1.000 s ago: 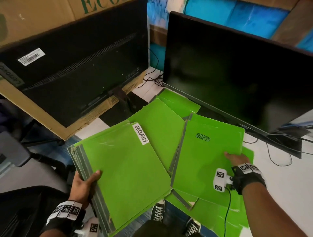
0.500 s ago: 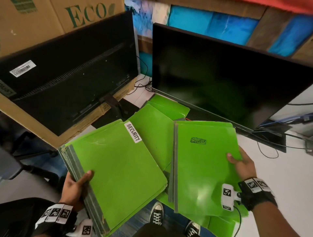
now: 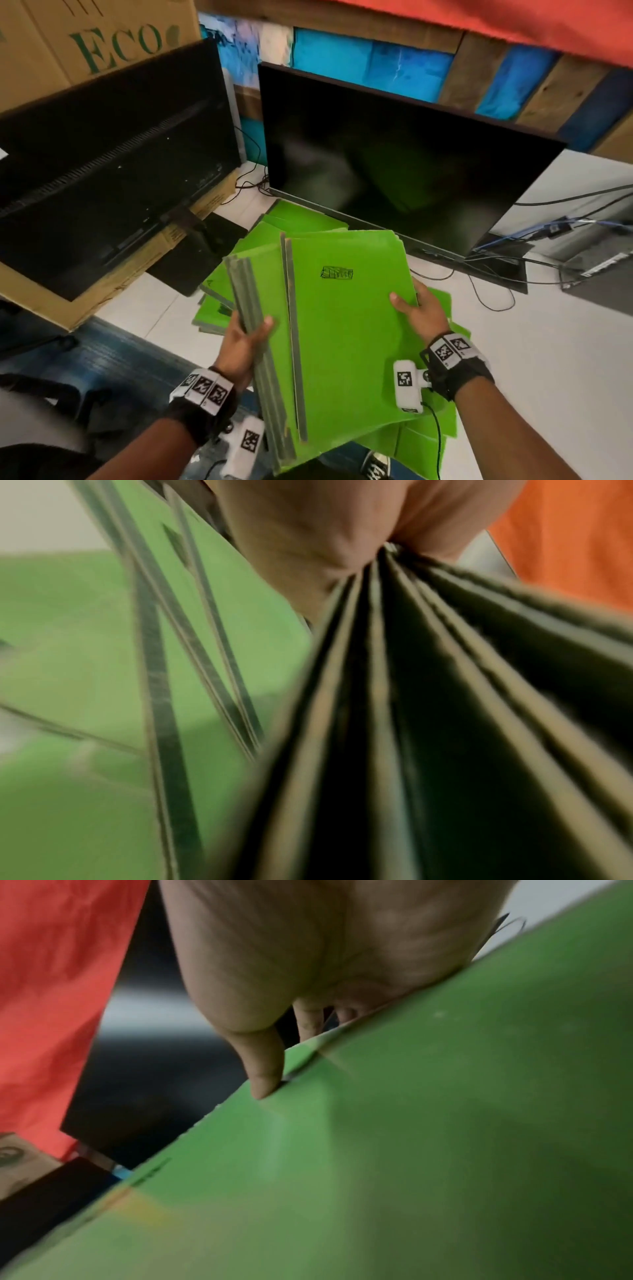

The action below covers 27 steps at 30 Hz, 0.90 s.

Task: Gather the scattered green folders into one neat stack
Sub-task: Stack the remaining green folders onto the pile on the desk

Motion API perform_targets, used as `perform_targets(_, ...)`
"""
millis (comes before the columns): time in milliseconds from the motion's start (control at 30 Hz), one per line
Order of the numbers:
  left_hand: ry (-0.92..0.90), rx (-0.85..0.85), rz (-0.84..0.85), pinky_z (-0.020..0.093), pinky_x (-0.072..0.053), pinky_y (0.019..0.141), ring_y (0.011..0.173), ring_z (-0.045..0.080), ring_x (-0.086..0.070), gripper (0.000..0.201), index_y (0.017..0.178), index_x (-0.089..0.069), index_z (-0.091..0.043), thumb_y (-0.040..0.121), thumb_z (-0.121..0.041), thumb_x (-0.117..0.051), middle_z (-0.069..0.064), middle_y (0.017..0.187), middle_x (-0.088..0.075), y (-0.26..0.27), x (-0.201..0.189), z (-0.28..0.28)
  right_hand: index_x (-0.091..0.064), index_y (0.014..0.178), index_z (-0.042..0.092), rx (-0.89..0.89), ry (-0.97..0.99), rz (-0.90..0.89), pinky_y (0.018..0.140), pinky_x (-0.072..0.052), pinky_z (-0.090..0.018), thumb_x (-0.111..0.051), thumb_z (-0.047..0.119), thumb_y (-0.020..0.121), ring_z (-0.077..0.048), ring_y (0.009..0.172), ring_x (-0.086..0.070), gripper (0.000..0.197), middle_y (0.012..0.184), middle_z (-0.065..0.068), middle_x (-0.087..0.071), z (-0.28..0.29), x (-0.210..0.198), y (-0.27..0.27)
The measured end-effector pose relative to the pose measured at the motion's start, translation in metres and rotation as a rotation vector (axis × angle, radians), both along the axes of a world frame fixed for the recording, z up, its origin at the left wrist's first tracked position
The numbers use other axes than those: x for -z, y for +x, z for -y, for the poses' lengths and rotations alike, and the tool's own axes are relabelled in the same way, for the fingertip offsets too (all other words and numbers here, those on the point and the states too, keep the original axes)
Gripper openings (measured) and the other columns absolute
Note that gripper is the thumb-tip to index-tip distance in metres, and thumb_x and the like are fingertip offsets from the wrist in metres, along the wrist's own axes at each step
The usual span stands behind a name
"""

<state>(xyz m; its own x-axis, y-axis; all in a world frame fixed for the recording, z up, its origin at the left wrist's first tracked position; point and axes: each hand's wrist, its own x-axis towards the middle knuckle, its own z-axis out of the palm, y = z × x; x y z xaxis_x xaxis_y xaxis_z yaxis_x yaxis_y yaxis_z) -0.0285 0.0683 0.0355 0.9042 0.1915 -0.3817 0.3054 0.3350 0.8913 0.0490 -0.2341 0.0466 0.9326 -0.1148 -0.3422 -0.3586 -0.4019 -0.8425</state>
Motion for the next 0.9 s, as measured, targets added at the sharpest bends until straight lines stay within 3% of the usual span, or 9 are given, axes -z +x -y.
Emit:
perform_targets(167,0.031,0.208,0.011,0.031,-0.050,0.070,0.086,0.019,-0.055,0.028,0.118,-0.049,-0.022,0.094,-0.009,-0.054,0.005,0.098,-0.057,0.020,0.001,0.055,-0.029,0.147,0.024,0.101,0.018,-0.111,0.109,-0.027,-0.041,-0.067,0.026,0.086,-0.027,0.138,-0.033,0.072,0.153,-0.003,-0.031,0.032,0.014,-0.025)
perform_targets(267,0.123,0.328,0.035,0.028,-0.050,0.076,0.094,0.020,-0.056,0.021,0.118,-0.048,-0.020,0.099,-0.029,-0.047,0.002,0.099,-0.058,0.027,0.002,0.087,-0.032,0.146,0.023,0.246,0.084,-0.151,0.108,-0.029,-0.041,-0.069,0.023,0.084,-0.029,0.132,-0.040,0.072,0.149,-0.006,-0.038,0.060,0.030,-0.042)
perform_targets(400,0.114,0.604,-0.084,0.032,-0.033,0.109,0.125,0.013,-0.044,0.056,0.127,-0.029,-0.021,0.088,-0.047,-0.060,-0.008,0.131,-0.047,0.040,0.000,0.118,-0.044,0.139,0.028,0.366,0.188,-0.192,0.105,-0.038,-0.043,-0.075,0.032,0.077,-0.026,0.116,-0.054,0.070,0.132,-0.001,-0.056,0.096,0.048,-0.062)
perform_targets(500,0.224,0.675,-0.109,0.041,-0.031,0.116,0.134,0.017,-0.041,0.112,0.148,-0.018,-0.017,0.063,-0.052,-0.082,0.001,0.151,-0.038,0.054,0.011,0.137,-0.058,0.124,0.030,0.379,0.275,-0.202,0.097,-0.045,-0.052,-0.085,0.063,0.039,-0.033,0.108,-0.063,0.095,0.117,-0.005,-0.068,0.128,0.066,-0.072)
perform_targets(567,0.249,0.675,-0.082,0.045,-0.029,0.117,0.137,0.020,-0.040,0.119,0.151,-0.020,-0.016,0.055,-0.053,-0.080,0.002,0.152,-0.038,0.061,0.013,0.150,-0.058,0.120,0.010,0.440,0.382,-0.233,0.088,-0.049,-0.045,-0.084,0.052,0.055,-0.030,0.099,-0.064,0.081,0.109,-0.010,-0.068,0.125,0.037,-0.077)
perform_targets(633,0.222,0.711,-0.116,0.046,-0.024,0.119,0.142,0.021,-0.032,0.123,0.153,-0.017,-0.016,0.053,-0.052,-0.079,0.000,0.156,-0.031,0.064,0.013,0.164,-0.048,0.124,0.013,0.541,0.452,-0.183,0.088,-0.041,-0.034,-0.063,0.030,0.088,-0.023,0.103,-0.055,0.043,0.113,-0.005,-0.057,0.132,0.024,-0.081)
perform_targets(700,0.197,0.739,-0.151,0.046,-0.022,0.119,0.143,0.021,-0.028,0.121,0.154,-0.013,-0.018,0.057,-0.047,-0.079,0.002,0.159,-0.026,0.069,0.018,0.178,-0.047,0.131,0.011,0.551,0.470,-0.151,0.090,-0.040,-0.033,-0.061,0.041,0.087,-0.024,0.111,-0.055,0.056,0.123,-0.007,-0.056,0.141,0.023,-0.085)
perform_targets(800,0.164,0.824,-0.192,0.047,-0.024,0.118,0.141,0.022,-0.033,0.115,0.152,-0.018,-0.019,0.060,-0.048,-0.080,0.004,0.156,-0.032,0.076,0.021,0.191,-0.054,0.129,0.009,0.620,0.461,-0.156,0.078,-0.049,-0.034,-0.066,0.040,0.082,-0.022,0.094,-0.064,0.057,0.114,-0.010,-0.066,0.157,0.043,-0.092)
perform_targets(900,0.138,0.945,-0.188,0.042,-0.037,0.108,0.125,0.015,-0.049,0.062,0.137,-0.039,-0.024,0.084,-0.034,-0.069,-0.007,0.130,-0.055,0.089,0.016,0.191,-0.060,0.122,0.008,0.673,0.472,-0.163,0.079,-0.052,-0.039,-0.081,0.052,0.059,-0.029,0.091,-0.068,0.080,0.106,-0.014,-0.070,0.170,0.058,-0.101)
